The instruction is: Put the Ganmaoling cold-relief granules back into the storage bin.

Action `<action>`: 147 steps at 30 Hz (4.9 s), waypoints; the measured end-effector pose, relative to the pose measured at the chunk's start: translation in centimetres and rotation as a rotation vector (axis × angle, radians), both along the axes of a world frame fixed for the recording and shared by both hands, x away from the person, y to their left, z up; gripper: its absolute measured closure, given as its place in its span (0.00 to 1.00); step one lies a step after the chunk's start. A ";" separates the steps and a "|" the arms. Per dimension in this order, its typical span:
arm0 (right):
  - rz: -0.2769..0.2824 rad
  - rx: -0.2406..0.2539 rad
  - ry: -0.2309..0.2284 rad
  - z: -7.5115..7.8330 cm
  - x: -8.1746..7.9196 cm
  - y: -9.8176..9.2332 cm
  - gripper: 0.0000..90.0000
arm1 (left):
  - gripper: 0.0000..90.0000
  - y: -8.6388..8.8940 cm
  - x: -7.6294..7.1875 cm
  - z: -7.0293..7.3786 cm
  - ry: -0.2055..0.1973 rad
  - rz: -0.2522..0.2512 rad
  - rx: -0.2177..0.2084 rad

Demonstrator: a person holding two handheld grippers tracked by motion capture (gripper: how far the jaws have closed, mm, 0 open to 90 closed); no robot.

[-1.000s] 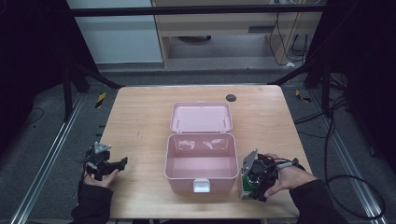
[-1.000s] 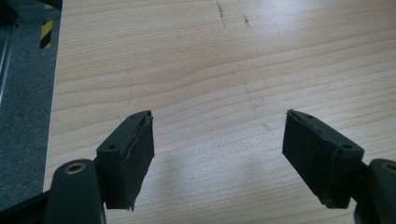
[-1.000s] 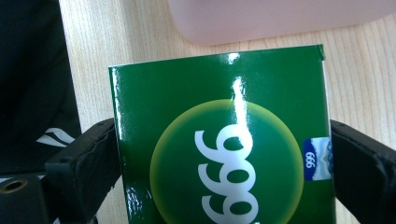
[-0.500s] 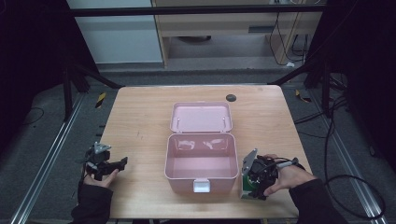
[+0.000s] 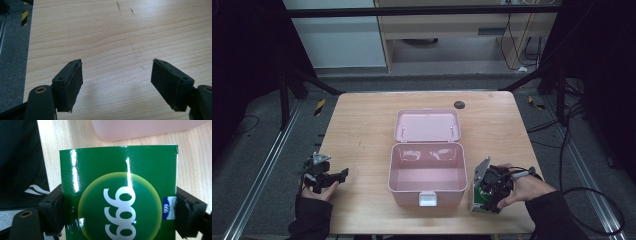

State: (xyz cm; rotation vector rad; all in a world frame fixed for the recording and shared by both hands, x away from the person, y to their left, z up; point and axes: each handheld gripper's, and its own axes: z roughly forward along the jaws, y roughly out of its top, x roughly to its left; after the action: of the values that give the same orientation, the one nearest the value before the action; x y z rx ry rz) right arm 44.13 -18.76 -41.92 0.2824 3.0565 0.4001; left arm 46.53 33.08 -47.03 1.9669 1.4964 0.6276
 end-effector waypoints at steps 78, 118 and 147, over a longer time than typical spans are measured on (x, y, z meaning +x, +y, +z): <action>0.036 0.047 -0.180 14.9 1.5 3.2 0.18 | 0.27 -0.1 0.0 -0.1 0.006 -0.004 -0.003; 0.098 0.059 -0.143 13.8 3.3 9.0 0.18 | 0.27 0.0 -0.1 0.0 0.003 -0.003 -0.004; 0.120 0.023 -0.133 11.7 4.3 11.8 0.18 | 0.27 0.0 -0.1 0.0 0.002 0.000 -0.007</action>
State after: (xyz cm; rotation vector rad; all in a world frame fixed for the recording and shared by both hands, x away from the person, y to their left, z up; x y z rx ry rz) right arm 48.40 -6.96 -30.27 0.0705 2.9486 0.4417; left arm 46.47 33.11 -47.05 1.9623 1.4983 0.6195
